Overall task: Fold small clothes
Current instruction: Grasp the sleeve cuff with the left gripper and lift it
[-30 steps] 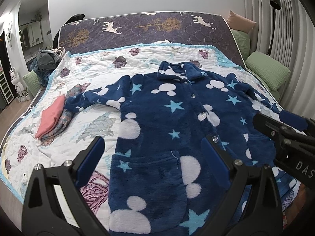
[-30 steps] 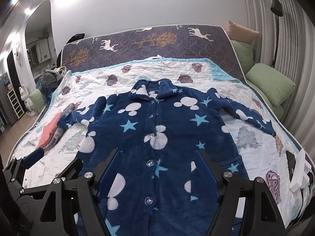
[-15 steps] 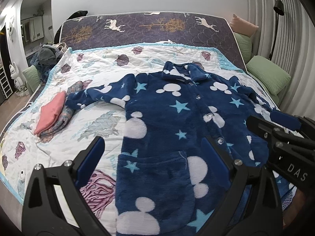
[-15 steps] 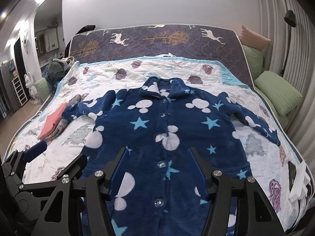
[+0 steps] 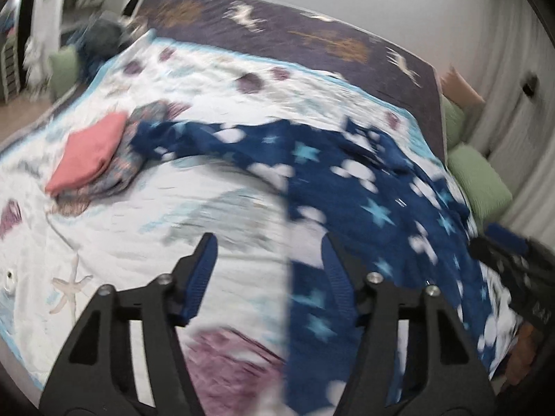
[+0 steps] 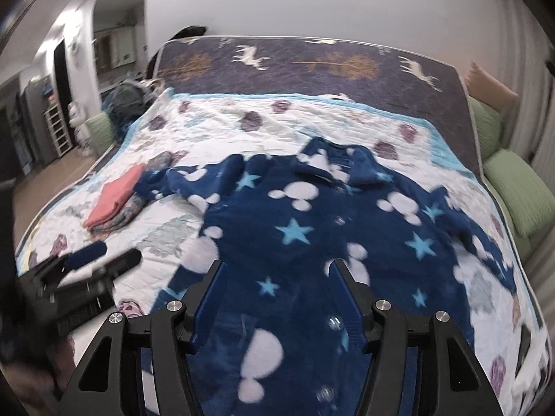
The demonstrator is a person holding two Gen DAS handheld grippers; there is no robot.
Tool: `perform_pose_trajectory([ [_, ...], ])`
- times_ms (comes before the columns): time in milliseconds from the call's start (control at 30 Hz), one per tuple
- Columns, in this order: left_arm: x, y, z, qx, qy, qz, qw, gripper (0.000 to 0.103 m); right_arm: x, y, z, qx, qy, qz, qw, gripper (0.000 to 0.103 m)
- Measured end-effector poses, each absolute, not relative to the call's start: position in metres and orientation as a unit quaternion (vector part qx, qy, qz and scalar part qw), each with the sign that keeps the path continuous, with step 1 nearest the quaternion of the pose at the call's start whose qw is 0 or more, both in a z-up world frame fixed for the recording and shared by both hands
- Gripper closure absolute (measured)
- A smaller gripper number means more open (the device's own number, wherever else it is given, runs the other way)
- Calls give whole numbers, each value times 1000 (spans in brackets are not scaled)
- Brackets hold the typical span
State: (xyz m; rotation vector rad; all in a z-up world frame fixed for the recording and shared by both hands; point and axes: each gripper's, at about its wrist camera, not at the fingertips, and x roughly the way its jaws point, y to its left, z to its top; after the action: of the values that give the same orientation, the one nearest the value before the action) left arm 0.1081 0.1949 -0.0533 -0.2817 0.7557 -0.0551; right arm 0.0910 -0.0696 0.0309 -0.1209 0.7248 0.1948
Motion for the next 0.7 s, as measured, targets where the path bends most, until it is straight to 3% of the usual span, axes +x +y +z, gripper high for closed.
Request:
perform_pose_trajectory([
  [100,145,243,-74,-183,396,5,900,49,115,-50,23,-81,368,116,919,41],
  [333,224,331,-124,-276,424,60,861,49,162,-21,-5,-79,406,166,895,41],
  [700,329,383,-190,-410,433,116,795,49,211,-10,-41,-92,431,164,883,41],
])
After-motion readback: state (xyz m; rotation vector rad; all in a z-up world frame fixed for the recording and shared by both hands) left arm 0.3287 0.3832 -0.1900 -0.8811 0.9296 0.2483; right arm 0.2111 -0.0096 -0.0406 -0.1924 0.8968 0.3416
